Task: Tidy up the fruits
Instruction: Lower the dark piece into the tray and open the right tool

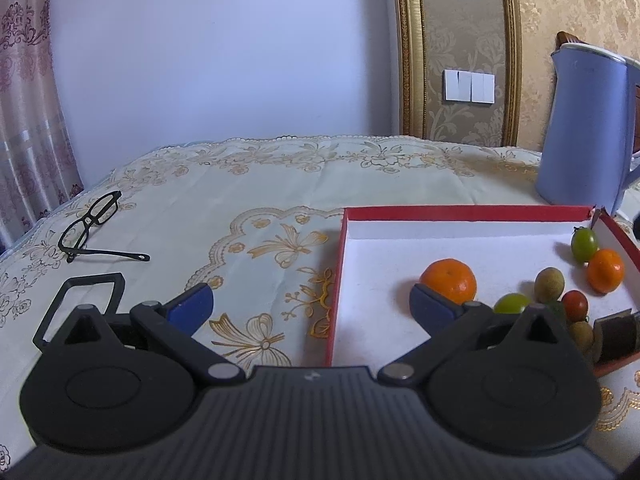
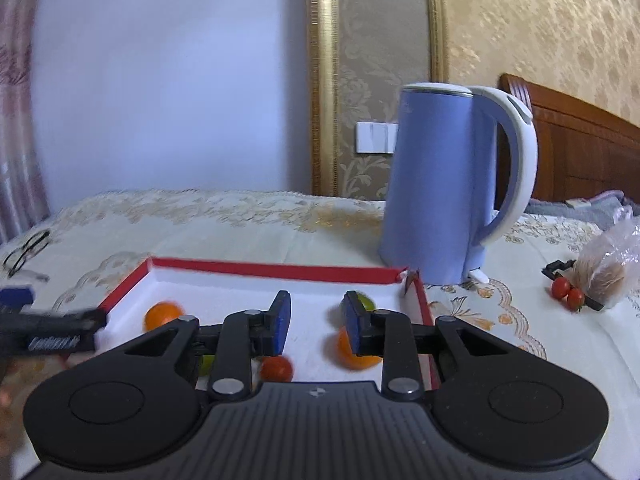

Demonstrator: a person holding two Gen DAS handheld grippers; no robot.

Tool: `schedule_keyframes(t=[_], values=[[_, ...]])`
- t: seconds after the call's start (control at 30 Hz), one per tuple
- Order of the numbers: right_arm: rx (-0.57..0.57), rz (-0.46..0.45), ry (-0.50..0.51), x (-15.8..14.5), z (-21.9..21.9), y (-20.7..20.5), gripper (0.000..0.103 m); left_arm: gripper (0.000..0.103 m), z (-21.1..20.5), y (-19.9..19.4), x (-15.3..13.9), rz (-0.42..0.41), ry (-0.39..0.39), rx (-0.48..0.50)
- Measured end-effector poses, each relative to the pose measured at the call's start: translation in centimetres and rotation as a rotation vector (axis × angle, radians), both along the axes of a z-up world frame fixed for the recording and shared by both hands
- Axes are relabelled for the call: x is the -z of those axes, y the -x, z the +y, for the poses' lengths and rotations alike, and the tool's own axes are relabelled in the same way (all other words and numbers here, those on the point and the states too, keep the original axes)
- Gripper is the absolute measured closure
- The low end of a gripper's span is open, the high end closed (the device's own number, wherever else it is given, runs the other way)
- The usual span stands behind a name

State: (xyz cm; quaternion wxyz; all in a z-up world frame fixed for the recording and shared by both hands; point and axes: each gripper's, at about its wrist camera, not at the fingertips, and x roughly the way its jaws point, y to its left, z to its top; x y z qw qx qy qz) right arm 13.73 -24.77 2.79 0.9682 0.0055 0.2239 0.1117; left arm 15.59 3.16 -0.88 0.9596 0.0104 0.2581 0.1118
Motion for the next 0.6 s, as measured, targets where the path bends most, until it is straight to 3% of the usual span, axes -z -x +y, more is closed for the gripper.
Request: schedule_keyframes(t=[0.2, 0.4, 0.5, 0.6], values=[[0.028, 0.036, -0.039, -0.1, -1.5, -0.2, 0.075, 0.000, -0.1, 0.2, -0.2, -0.011, -0.001, 0.015], [-0.087, 0.104, 0.045, 0.6, -1.3, 2.4, 0.075, 0.000, -0.3, 0.4, -0.3, -0.018, -0.009, 0.022], [-0.187, 0.156, 0.007, 1.1, -1.1, 3.1, 0.075, 0.000, -0.4, 0.4, -0.2, -0.017, -0.013, 0.022], [-0.208, 0.170, 0.002, 1.7, -0.6, 3.1, 0.075, 0.000, -0.4, 0.4, -0.2, -0.016, -0.017, 0.020]])
